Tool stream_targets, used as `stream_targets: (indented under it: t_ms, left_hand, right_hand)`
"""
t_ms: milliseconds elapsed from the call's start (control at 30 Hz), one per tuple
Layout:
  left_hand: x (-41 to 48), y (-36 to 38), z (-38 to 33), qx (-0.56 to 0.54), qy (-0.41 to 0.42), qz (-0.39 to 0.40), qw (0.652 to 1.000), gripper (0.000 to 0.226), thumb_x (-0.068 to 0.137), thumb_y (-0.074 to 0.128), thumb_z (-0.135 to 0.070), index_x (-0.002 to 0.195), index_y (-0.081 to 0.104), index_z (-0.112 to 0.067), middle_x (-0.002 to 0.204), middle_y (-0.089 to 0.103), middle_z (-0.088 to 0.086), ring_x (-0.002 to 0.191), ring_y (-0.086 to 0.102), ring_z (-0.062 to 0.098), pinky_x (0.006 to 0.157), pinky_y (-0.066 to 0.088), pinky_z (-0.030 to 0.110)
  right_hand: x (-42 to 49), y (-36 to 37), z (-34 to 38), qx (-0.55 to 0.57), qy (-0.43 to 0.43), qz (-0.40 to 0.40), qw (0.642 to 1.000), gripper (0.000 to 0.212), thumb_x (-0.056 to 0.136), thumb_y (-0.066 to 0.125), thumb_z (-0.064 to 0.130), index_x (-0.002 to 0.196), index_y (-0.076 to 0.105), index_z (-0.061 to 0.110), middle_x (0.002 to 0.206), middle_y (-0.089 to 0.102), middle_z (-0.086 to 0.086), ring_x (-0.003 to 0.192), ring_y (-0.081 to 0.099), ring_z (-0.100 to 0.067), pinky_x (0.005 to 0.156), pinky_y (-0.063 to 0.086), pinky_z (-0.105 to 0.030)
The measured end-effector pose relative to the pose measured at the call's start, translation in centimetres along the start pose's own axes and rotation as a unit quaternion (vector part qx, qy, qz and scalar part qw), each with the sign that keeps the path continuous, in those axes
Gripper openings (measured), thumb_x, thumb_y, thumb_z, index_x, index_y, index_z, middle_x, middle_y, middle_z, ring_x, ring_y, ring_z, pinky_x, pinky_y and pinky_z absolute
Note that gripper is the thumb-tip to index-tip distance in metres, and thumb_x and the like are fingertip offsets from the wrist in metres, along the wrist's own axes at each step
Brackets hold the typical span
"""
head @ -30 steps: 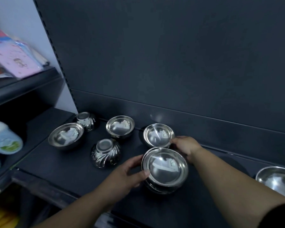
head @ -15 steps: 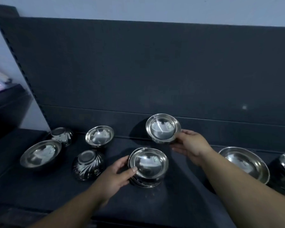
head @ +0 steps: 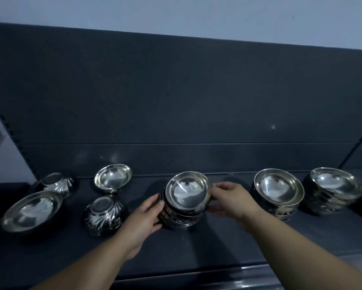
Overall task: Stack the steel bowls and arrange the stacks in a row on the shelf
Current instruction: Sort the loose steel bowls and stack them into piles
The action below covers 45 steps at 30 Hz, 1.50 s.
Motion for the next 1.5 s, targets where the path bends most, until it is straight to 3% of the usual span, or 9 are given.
stream_targets:
  t_ms: [300, 467, 567, 767, 933, 1067, 1167, 1267, 1500]
  left_hand:
    - [0.5, 0.3, -0.6, -0.029, -0.027, 0.027, 0.999, 0.051, 0.096, 0.050, -0.042, 0.143, 0.039, -0.027, 0.109, 0.052, -0.012, 0.115, 0.056, 0.026, 0.106, 0.044, 0.042]
    - [0.5, 2.3, -0.5, -0.025, -0.042, 0.054, 0.997, 0.059, 0.093, 0.054, -0.042, 0.147, 0.033, -0.027, 0.141, 0.047, 0.001, 0.125, 0.051, 0.032, 0.104, 0.046, 0.038]
    - [0.4, 3.8, -0.4, -0.024, -0.040, 0.047, 0.998, 0.064, 0.092, 0.056, -0.041, 0.148, 0.029, -0.028, 0.148, 0.042, 0.004, 0.127, 0.049, 0.033, 0.104, 0.046, 0.039]
    - [0.8, 6.7, -0.2, -0.035, -0.024, 0.024, 0.999, 0.060, 0.093, 0.056, -0.039, 0.146, 0.031, -0.026, 0.109, 0.057, -0.008, 0.117, 0.055, 0.028, 0.104, 0.045, 0.037]
    - [0.9, 8.8, 0.5, -0.028, -0.013, 0.008, 0.999, 0.066, 0.091, 0.059, -0.042, 0.148, 0.029, -0.029, 0.137, 0.054, 0.000, 0.125, 0.051, 0.024, 0.105, 0.043, 0.037]
    - [0.1, 8.8, 1.2, 0.023, 0.004, -0.047, 0.999, 0.068, 0.090, 0.060, -0.043, 0.148, 0.029, -0.027, 0.136, 0.049, -0.009, 0.124, 0.047, 0.013, 0.106, 0.040, 0.035]
    - [-1.0, 7.8, 2.3, 0.101, 0.009, -0.096, 0.990, 0.077, 0.083, 0.062, -0.055, 0.148, 0.031, -0.026, 0.148, 0.042, -0.007, 0.132, 0.043, 0.011, 0.112, 0.036, 0.035]
    - [-2.4, 6.5, 2.9, 0.165, 0.011, -0.143, 0.976, 0.068, 0.090, 0.060, -0.046, 0.148, 0.034, -0.022, 0.148, 0.043, -0.005, 0.132, 0.043, 0.011, 0.100, 0.034, 0.021]
    - [-5.3, 0.1, 2.4, 0.286, 0.033, -0.222, 0.931, 0.060, 0.087, 0.066, -0.036, 0.142, 0.042, -0.027, 0.142, 0.044, -0.003, 0.128, 0.046, 0.012, 0.105, 0.040, 0.029]
  right_hand:
    - [-2.2, 1.3, -0.6, -0.012, -0.016, -0.054, 0.998, 0.025, 0.091, 0.061, 0.047, 0.106, 0.068, 0.029, 0.101, 0.072, -0.003, 0.083, 0.071, -0.022, 0.071, 0.058, -0.037]
    - [-3.2, 1.2, -2.2, 0.069, -0.030, -0.031, 0.997, 0.038, 0.094, 0.062, 0.037, 0.129, 0.050, 0.042, 0.116, 0.065, 0.020, 0.102, 0.065, -0.006, 0.098, 0.050, -0.050]
    - [-3.2, 0.7, -3.3, 0.057, -0.064, -0.003, 0.996, 0.082, 0.086, 0.074, 0.028, 0.151, 0.025, 0.040, 0.128, 0.055, 0.022, 0.122, 0.055, -0.006, 0.109, 0.045, -0.045]
    - [-1.3, -1.7, -5.0, 0.023, -0.125, 0.028, 0.992, 0.093, 0.083, 0.077, 0.014, 0.155, 0.020, 0.031, 0.144, 0.049, 0.013, 0.116, 0.049, 0.022, 0.092, 0.046, -0.007]
    - [0.3, -3.5, -6.7, 0.028, -0.090, 0.063, 0.994, 0.100, 0.073, 0.085, 0.020, 0.152, 0.025, 0.025, 0.146, 0.051, 0.003, 0.123, 0.058, -0.005, 0.104, 0.049, -0.029]
    - [0.6, -3.8, -9.8, -0.134, -0.004, 0.017, 0.991, 0.064, 0.070, 0.086, 0.028, 0.125, 0.057, 0.012, 0.105, 0.071, 0.001, 0.093, 0.068, -0.013, 0.092, 0.056, -0.039]
    - [0.1, -2.4, -10.9, -0.179, -0.008, 0.073, 0.981, 0.031, 0.074, 0.084, 0.028, 0.099, 0.068, 0.018, 0.090, 0.074, 0.003, 0.073, 0.066, -0.007, 0.074, 0.058, -0.026]
    - [-0.2, -0.7, -10.7, -0.164, -0.033, 0.115, 0.979, 0.028, 0.076, 0.083, 0.026, 0.098, 0.065, 0.023, 0.095, 0.073, 0.002, 0.075, 0.064, -0.004, 0.065, 0.048, -0.012]
    - [-1.0, 5.4, -8.4, -0.153, -0.073, 0.173, 0.970, 0.033, 0.078, 0.081, 0.017, 0.106, 0.063, 0.020, 0.096, 0.068, 0.005, 0.085, 0.063, -0.007, 0.071, 0.048, -0.007]
Point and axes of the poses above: each hand's wrist, its own x-axis towards the middle knuckle, its own y-axis out of the palm, z = x × y, the point moved 3 cm from there along x, towards the middle knuckle
